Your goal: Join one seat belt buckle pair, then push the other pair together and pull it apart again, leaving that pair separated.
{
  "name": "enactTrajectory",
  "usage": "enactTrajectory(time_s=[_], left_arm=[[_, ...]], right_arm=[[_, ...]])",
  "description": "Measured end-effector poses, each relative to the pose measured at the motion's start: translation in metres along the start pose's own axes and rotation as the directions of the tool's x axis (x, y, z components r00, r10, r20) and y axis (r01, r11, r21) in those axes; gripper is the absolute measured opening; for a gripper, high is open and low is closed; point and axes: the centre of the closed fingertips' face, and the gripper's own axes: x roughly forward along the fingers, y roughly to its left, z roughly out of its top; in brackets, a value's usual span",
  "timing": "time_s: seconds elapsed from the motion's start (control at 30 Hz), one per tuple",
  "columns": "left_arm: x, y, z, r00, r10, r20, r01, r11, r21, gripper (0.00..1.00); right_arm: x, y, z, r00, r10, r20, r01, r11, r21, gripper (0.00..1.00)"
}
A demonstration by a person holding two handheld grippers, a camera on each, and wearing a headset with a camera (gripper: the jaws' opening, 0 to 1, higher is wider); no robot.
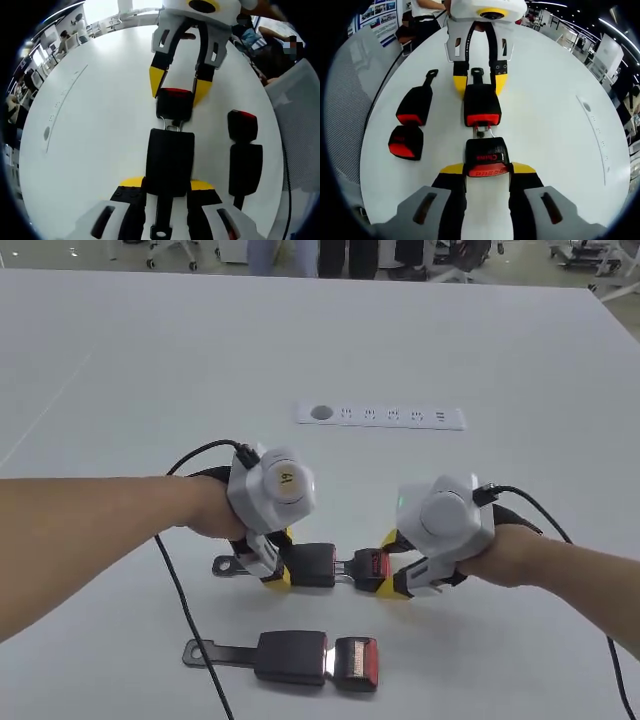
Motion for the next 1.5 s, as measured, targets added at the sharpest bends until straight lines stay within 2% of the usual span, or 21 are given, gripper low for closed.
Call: enactTrajectory(time_s=[0.2,0.37,0.5,0.63,0.8,1.13,1.5], left_arm=[[0.0,-0.001,0.0,0.9998,0.003,0.019,-0.003,1.0,0.003,0.31],[0.001,0.0,0.0,0.9999,0.002,0.01,-0.002,1.0,0.012,0.31],[0.002,0.002,-0.002,0.9999,0.004,0.014,-0.004,1.0,0.01,0.31],[0.002,0.0,-0.001,0.9998,0.006,0.021,-0.006,1.0,0.014,0.31],[0.002,-0.001,0.001,1.0,0.003,-0.007,-0.003,0.999,0.048,0.3],[0.002,-0.002,0.002,0.9999,0.004,-0.009,-0.003,0.998,0.061,0.28],[0.001,-0.002,0.001,0.9999,-0.008,-0.012,0.009,0.997,0.072,0.3]], right_arm=[[0.0,0.002,0.002,1.0,0.003,0.004,-0.003,1.0,0.003,0.3],[0.0,0.002,0.004,0.9999,0.005,0.01,-0.005,1.0,0.004,0.29],[0.007,0.003,0.012,0.9997,0.0,0.025,-0.001,1.0,0.014,0.29],[0.007,0.003,0.012,0.9996,-0.001,0.03,0.0,1.0,0.023,0.29],[0.009,0.002,0.015,0.9996,-0.009,0.027,0.007,0.999,0.042,0.28],[0.009,0.003,0.015,0.9999,-0.008,0.013,0.007,0.998,0.065,0.26],[0.011,0.003,0.013,0.9998,0.002,0.019,-0.003,1.0,0.015,0.28]])
